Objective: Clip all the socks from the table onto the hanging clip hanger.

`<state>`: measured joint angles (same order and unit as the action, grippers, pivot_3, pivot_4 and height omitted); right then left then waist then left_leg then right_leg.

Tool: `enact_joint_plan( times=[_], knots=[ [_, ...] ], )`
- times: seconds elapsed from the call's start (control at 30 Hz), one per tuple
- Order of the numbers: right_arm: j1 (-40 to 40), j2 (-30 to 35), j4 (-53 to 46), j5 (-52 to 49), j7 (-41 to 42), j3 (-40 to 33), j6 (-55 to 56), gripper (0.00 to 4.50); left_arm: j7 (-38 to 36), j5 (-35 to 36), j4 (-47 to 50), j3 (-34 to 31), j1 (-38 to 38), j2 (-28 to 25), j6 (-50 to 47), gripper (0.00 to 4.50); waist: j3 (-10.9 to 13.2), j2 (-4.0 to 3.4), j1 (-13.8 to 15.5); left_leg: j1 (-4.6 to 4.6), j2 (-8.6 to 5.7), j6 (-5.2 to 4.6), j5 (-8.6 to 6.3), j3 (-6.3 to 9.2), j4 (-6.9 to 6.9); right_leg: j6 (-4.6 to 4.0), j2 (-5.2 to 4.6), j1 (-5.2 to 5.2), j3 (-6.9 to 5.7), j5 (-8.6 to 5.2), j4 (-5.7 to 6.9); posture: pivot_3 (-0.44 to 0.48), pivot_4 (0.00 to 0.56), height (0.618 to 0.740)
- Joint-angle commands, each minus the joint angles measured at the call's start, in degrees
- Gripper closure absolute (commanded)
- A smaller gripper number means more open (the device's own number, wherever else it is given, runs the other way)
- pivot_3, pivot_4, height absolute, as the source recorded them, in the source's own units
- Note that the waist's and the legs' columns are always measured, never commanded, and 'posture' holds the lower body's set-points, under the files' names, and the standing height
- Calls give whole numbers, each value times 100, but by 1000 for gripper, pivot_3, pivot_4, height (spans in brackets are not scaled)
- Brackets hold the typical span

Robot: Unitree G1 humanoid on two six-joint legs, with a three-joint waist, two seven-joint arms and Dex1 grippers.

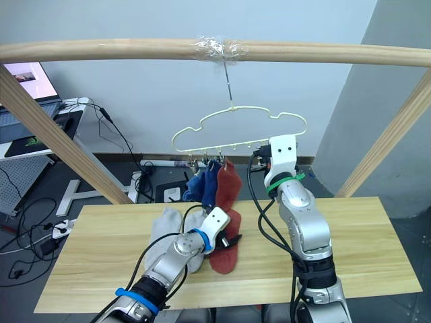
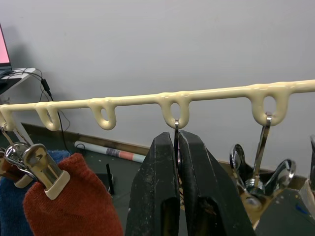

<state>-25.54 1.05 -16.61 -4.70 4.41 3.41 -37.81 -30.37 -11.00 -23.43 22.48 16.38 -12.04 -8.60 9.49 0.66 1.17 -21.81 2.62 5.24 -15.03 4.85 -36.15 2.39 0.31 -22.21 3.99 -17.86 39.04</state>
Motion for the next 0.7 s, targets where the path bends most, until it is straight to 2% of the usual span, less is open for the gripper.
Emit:
enact_joint_plan(
  times=[0.03, 0.13, 0.3, 0.5, 0.6, 0.7],
  knots=[
    [-12, 42, -64, -13, -56, -124, -56, 4500, -177, -40, 8, 140, -175, -31, -138, 2488, 0, 0, 2, -1, 0, 0, 0, 1, 0, 0, 0, 0, -1, 0, 0, 85, 178, 740],
    [-18, 71, -47, -18, -36, -133, -56, 4500, -278, 45, 77, 81, -232, -24, -35, 3410, 0, 0, 1, 0, 0, 0, 0, 1, 0, 0, 0, 0, 0, 0, 0, 86, 181, 740],
    [-31, 123, -3, -28, 4, -151, -38, 4500, -780, 422, 500, 35, -426, -42, 283, 4473, 2, -1, -5, -1, 0, 0, 0, 1, 1, 0, 0, 0, -1, 0, -2, 91, 185, 740],
    [-52, 155, 37, -28, 24, -167, -22, 4500, -993, 503, 699, -34, -490, -161, 480, 4473, 4, -1, -5, -2, 0, -1, 0, 2, 1, 0, 0, -1, -1, 0, -3, 91, 185, 740],
    [-57, 149, -16, -98, 32, -229, -116, 4500, -1128, 1118, 1073, -384, -550, 55, 360, 4473, 5, 0, -5, -3, 0, 0, 0, 2, 1, 0, 0, -1, 0, 0, -3, 87, 186, 740],
    [-137, -100, -163, -519, -124, -689, -588, 4500, -1301, 1772, 1687, -687, -628, 230, 158, 4473, 7, 1, -1, -8, 0, -1, 0, 2, 1, 0, -3, -2, -1, 0, -5, 80, 185, 740]
  ],
)
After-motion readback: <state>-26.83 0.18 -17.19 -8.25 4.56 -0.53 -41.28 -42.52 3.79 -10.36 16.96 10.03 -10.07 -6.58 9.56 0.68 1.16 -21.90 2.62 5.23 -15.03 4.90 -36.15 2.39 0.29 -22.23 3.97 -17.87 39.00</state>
